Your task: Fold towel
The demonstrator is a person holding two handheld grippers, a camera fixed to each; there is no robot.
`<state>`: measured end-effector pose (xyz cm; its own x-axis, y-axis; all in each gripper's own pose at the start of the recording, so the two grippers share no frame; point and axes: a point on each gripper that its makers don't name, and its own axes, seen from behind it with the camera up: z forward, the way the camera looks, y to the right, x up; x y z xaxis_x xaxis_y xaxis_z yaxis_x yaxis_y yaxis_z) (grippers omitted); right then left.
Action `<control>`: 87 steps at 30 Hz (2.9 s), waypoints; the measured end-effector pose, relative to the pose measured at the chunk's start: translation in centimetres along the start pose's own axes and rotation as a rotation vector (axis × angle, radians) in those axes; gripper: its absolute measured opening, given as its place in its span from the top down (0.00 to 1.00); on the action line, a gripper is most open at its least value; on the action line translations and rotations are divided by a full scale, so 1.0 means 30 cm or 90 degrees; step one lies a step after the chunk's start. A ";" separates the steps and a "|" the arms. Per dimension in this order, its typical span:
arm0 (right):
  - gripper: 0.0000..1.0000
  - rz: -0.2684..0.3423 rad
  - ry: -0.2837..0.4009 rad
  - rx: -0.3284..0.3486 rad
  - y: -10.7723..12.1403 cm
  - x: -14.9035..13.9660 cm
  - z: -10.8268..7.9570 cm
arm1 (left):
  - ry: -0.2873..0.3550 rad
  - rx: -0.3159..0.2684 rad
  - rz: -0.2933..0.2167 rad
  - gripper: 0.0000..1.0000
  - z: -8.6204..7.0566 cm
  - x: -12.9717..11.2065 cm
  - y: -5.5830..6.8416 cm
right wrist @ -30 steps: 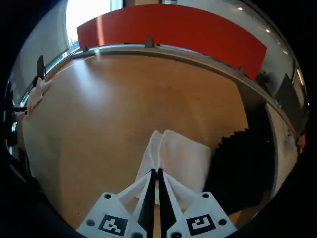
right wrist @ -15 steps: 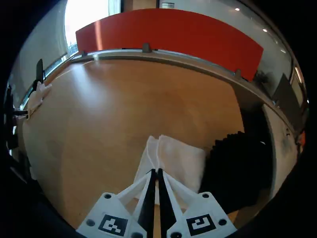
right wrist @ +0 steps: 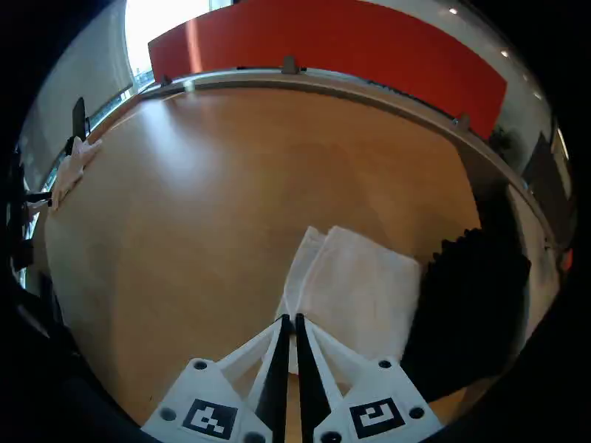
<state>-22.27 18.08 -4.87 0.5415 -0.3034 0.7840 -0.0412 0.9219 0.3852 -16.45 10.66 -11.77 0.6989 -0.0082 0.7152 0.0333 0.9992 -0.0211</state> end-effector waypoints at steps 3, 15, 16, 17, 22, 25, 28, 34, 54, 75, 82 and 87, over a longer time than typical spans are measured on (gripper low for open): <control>0.93 -0.001 -0.013 0.006 -0.011 -0.030 0.019 | -0.001 0.002 0.000 0.09 -0.002 -0.001 -0.003; 0.86 0.006 -0.030 0.017 -0.027 -0.079 0.038 | -0.002 0.006 0.003 0.09 -0.006 0.000 -0.014; 0.83 0.005 -0.032 0.019 -0.030 -0.084 0.040 | -0.002 0.006 0.003 0.09 -0.006 0.001 -0.012; 0.80 0.005 -0.034 0.021 -0.032 -0.088 0.040 | -0.002 0.006 0.004 0.09 -0.005 0.001 -0.011; 0.52 0.003 -0.039 0.035 -0.052 -0.106 0.040 | -0.002 0.006 0.005 0.09 -0.005 0.002 -0.005; 0.43 0.000 -0.038 0.041 -0.063 -0.109 0.036 | -0.002 0.006 0.005 0.10 -0.005 0.001 -0.004; 0.42 0.000 -0.031 0.044 -0.070 -0.099 0.032 | -0.003 0.006 0.005 0.09 -0.006 0.000 -0.003; 0.42 0.007 -0.023 0.064 -0.097 -0.086 0.032 | -0.003 0.007 0.007 0.09 -0.007 -0.002 0.002; 0.41 0.010 -0.028 0.072 -0.111 -0.108 0.038 | -0.002 0.012 0.008 0.10 -0.008 0.007 -0.003; 0.00 0.072 0.058 0.020 -0.095 -0.002 -0.018 | 0.018 0.010 -0.004 0.09 0.005 0.032 -0.031; 0.00 0.098 0.115 -0.007 -0.125 0.051 -0.073 | 0.034 -0.005 -0.004 0.09 0.028 0.066 -0.038; 0.00 0.125 0.178 -0.020 -0.155 0.116 -0.126 | 0.047 -0.015 -0.001 0.10 0.049 0.101 -0.048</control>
<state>-17.01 13.66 -5.77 0.7348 -0.0459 0.6767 -0.1435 0.9646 0.2212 -15.43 9.26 -8.56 0.7497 -0.0128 0.6617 0.0501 0.9980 -0.0375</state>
